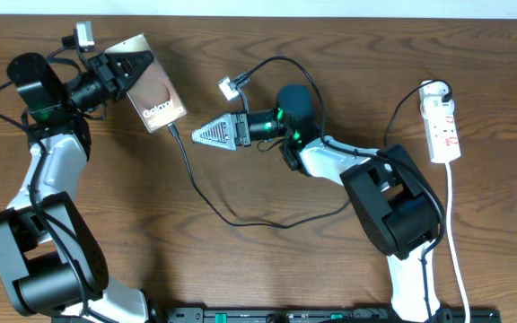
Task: Plug charger to phone and switch on socket
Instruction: 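Open the right gripper and move it back toward the power strip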
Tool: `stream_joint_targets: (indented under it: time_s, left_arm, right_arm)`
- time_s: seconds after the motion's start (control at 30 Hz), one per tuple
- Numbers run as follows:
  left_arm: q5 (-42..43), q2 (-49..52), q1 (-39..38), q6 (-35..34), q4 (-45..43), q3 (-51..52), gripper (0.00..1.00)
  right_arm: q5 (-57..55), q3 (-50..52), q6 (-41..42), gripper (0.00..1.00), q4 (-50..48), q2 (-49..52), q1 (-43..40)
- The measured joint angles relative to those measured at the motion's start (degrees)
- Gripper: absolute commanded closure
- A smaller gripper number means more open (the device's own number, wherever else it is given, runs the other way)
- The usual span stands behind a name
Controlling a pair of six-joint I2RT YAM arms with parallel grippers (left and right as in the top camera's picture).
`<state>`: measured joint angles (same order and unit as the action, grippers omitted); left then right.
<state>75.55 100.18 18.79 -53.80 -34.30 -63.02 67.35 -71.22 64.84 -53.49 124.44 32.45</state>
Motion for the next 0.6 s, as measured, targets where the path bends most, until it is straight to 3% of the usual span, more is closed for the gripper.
stream_joint_targets:
  time_s: [0.13,0.33,0.6]
  left_arm:
    - [2.16,0.0,0.09,0.0,0.04,0.0,0.92]
    - [4.5,0.0,0.07,0.0,0.17,0.0,0.93]
    - [6.67,0.0,0.07,1.81,3.43,0.0,0.93]
  right_arm:
    - [-2.93,0.02,-6.88,0.01,15.37,0.0,-1.27]
    - [-9.09,-0.02,-15.45,0.01,27.32,-0.24,-4.63]
    - [-28.35,0.37,-30.8,0.01,61.86,-12.44,-10.23]
